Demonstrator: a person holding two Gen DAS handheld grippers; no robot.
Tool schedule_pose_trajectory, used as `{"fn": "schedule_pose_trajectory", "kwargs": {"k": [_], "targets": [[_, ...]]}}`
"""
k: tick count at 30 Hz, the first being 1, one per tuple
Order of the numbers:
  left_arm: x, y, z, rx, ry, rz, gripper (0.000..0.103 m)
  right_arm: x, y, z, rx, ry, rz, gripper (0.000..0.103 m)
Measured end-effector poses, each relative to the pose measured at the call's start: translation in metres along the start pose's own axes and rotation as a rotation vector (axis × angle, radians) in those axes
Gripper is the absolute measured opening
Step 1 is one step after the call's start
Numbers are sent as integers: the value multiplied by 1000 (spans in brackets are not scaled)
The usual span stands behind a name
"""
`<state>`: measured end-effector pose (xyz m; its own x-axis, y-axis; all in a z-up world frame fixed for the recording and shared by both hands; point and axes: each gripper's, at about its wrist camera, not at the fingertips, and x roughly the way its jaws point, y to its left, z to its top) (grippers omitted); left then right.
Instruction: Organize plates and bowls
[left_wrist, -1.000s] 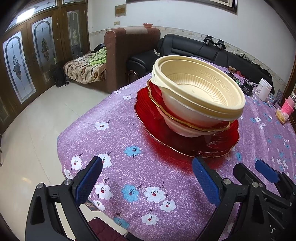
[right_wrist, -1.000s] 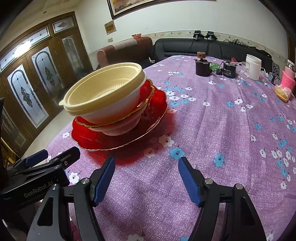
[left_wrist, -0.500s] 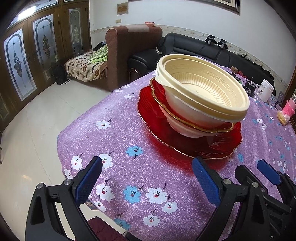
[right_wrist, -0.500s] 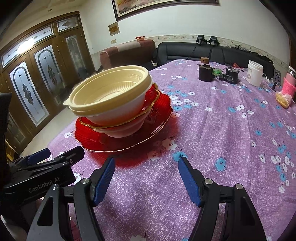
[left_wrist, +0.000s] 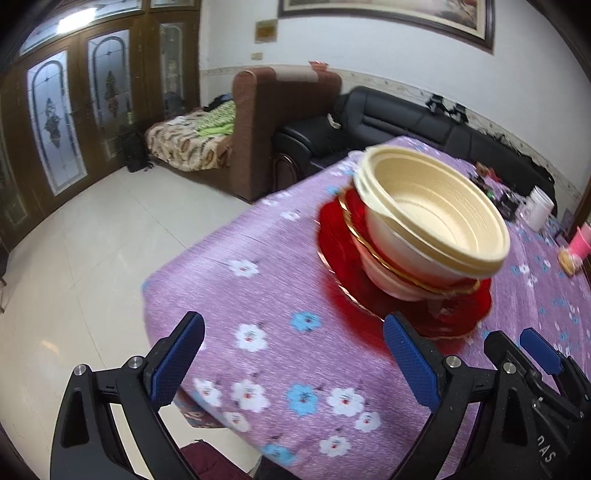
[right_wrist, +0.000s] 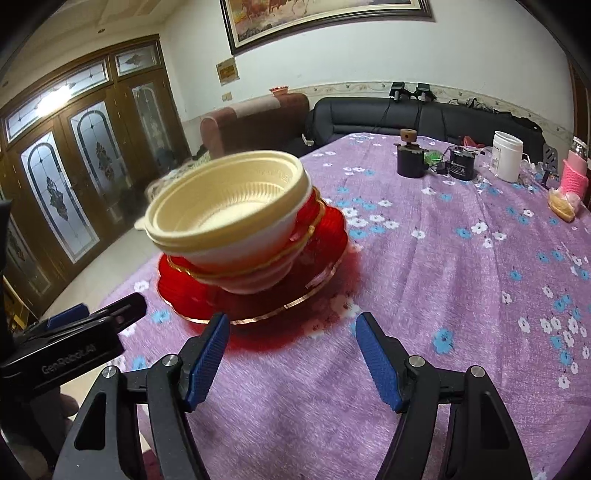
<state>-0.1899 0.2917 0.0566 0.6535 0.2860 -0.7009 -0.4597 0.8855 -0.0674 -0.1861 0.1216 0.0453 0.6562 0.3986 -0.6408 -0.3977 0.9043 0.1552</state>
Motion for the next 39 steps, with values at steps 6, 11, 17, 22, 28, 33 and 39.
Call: {"fn": "schedule_pose_trajectory", "kwargs": {"k": [6, 11, 17, 22, 28, 33, 39], "targets": [[-8, 12, -1, -43, -31, 29, 98, 4, 12, -2, -20, 3, 50, 76], [-13, 6, -2, -43, -52, 18, 98, 2, 9, -6, -19, -8, 41, 76], [-11, -2, -4, -18, -42, 7, 98, 5, 0, -6, 1, 4, 40, 77], [-10, -9, -8, 6, -28, -12, 98, 0, 1, -5, -11, -11, 30, 77], [0, -18, -13, 27, 9, -39, 98, -3, -3, -7, -5, -20, -10, 78], [4, -13, -15, 20, 23, -42, 97, 1, -1, -7, -4, -9, -25, 78], [11, 1, -15, -13, 33, -42, 97, 4, 11, -9, -40, -4, -29, 78]]}}
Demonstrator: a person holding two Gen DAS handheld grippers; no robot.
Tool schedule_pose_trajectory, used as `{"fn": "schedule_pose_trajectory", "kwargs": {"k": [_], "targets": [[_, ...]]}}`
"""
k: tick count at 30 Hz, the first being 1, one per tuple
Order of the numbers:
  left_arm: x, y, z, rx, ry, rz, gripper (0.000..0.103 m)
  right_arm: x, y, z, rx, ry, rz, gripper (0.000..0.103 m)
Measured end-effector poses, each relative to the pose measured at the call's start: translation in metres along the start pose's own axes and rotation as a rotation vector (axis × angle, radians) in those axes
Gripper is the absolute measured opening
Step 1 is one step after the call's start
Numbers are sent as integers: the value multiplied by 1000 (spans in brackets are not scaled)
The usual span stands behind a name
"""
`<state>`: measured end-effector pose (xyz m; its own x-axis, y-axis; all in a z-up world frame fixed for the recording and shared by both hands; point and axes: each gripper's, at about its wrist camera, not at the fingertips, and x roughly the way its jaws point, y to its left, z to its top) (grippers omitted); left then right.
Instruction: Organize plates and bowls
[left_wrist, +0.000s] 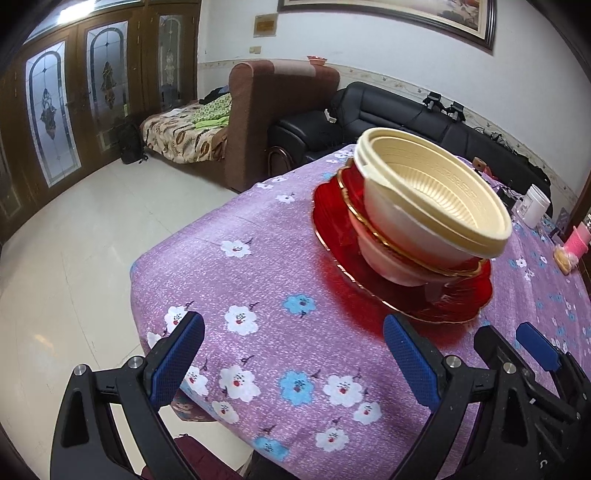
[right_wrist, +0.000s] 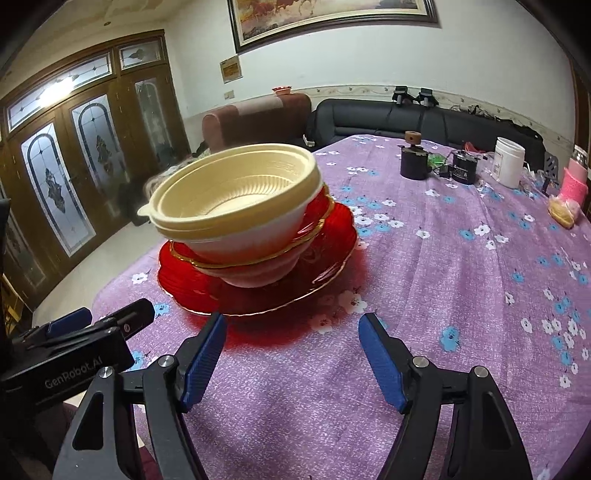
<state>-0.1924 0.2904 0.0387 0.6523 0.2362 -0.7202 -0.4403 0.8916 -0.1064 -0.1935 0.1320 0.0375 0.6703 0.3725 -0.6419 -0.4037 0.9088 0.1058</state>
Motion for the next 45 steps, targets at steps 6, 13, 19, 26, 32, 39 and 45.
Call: {"fn": "schedule_pose_trajectory", "kwargs": {"k": [6, 13, 19, 26, 32, 39, 45], "targets": [[7, 9, 0, -12, 15, -3, 97, 2, 6, 0, -15, 4, -9, 79], [8, 9, -1, -10, 26, -7, 98, 3, 13, 2, -40, 7, -13, 79], [14, 11, -4, -11, 38, -4, 97, 2, 13, 5, -50, 2, -28, 79], [15, 12, -10, 1, 50, -2, 98, 1, 4, 4, -16, 5, -40, 80], [13, 5, -13, 14, 52, -5, 97, 0, 5, 3, -19, 4, -36, 80], [12, 0, -16, 24, 58, -3, 97, 3, 7, 5, -45, 12, -52, 80], [12, -4, -16, 28, 60, 0, 97, 0, 6, 8, -39, 2, -50, 81]]}}
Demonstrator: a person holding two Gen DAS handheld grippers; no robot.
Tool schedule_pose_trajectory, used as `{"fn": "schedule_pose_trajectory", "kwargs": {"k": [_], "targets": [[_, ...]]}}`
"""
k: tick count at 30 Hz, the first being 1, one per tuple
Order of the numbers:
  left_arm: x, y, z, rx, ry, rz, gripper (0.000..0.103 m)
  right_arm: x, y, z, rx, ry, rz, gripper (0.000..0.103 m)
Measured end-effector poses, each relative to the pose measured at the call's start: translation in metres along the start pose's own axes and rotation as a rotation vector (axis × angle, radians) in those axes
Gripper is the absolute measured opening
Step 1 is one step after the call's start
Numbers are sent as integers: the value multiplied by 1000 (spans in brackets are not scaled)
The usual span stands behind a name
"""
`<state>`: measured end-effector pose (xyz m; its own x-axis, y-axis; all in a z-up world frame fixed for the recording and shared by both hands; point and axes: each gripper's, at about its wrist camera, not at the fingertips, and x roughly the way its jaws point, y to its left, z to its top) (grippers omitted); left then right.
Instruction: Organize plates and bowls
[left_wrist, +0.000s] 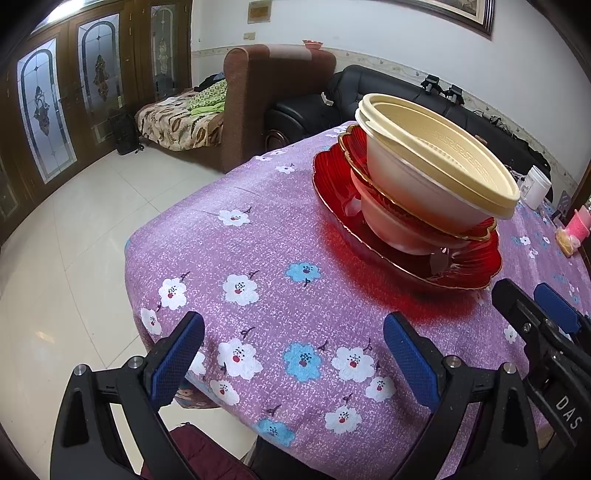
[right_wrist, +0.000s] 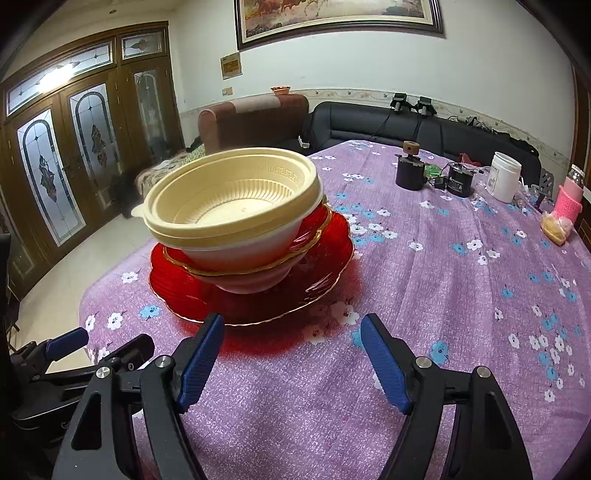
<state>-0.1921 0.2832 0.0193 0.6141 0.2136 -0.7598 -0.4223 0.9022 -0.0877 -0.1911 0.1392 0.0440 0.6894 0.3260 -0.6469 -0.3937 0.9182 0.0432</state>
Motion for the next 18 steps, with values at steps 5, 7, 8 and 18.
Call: {"fn": "schedule_pose_trajectory", "kwargs": {"k": [5, 7, 8, 18], "targets": [[-2, -6, -3, 15, -1, 3, 97, 0, -4, -3, 11, 5, 7, 81], [-2, -9, -2, 19, 1, 2, 97, -1, -5, -3, 16, 4, 6, 81], [-2, -11, -2, 21, 2, 2, 97, -1, -7, -3, 19, 3, 7, 81], [-3, -26, -3, 55, 3, 6, 97, -3, -17, -2, 40, -3, -4, 82]]}}
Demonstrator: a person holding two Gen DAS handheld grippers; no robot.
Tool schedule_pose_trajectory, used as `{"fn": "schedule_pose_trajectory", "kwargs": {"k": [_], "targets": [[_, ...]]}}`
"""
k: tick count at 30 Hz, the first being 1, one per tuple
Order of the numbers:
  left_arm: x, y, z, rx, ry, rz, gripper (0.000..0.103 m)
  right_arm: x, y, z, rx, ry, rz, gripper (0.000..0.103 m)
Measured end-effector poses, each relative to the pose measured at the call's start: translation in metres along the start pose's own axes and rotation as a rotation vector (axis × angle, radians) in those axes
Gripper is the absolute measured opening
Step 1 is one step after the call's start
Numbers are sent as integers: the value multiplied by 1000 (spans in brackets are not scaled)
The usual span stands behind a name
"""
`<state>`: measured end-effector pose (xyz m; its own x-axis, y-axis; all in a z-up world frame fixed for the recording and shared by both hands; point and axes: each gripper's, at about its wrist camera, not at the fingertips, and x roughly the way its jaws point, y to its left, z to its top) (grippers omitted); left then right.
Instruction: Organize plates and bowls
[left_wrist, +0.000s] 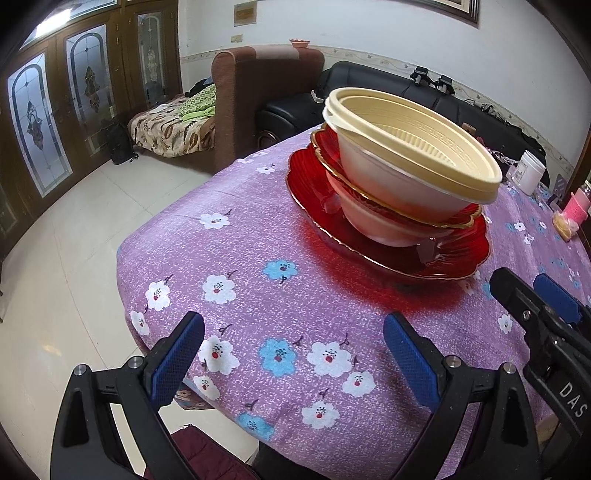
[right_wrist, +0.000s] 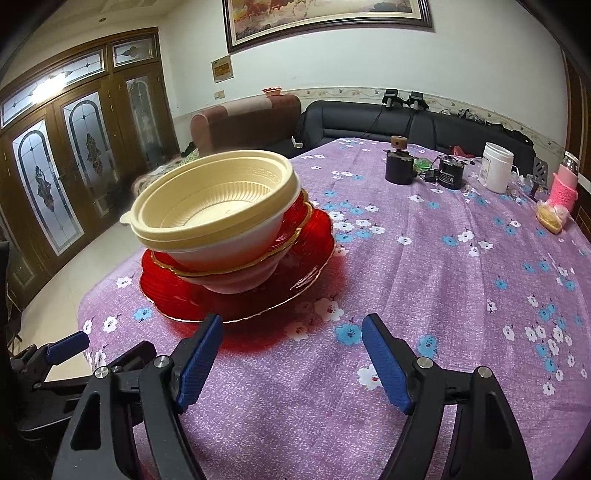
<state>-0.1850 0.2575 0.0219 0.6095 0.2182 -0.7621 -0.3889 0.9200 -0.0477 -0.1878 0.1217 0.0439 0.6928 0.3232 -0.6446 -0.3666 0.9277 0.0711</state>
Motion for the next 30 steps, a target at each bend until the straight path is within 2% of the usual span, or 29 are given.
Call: {"fn": "schedule_pose_trajectory", "kwargs": {"k": [23, 30], "targets": [[4, -7, -1, 34, 13, -9, 97, 1, 1, 1, 5, -1, 0, 83], [0, -5, -3, 25, -7, -14, 97, 2, 7, 0, -10, 1, 4, 83]]}}
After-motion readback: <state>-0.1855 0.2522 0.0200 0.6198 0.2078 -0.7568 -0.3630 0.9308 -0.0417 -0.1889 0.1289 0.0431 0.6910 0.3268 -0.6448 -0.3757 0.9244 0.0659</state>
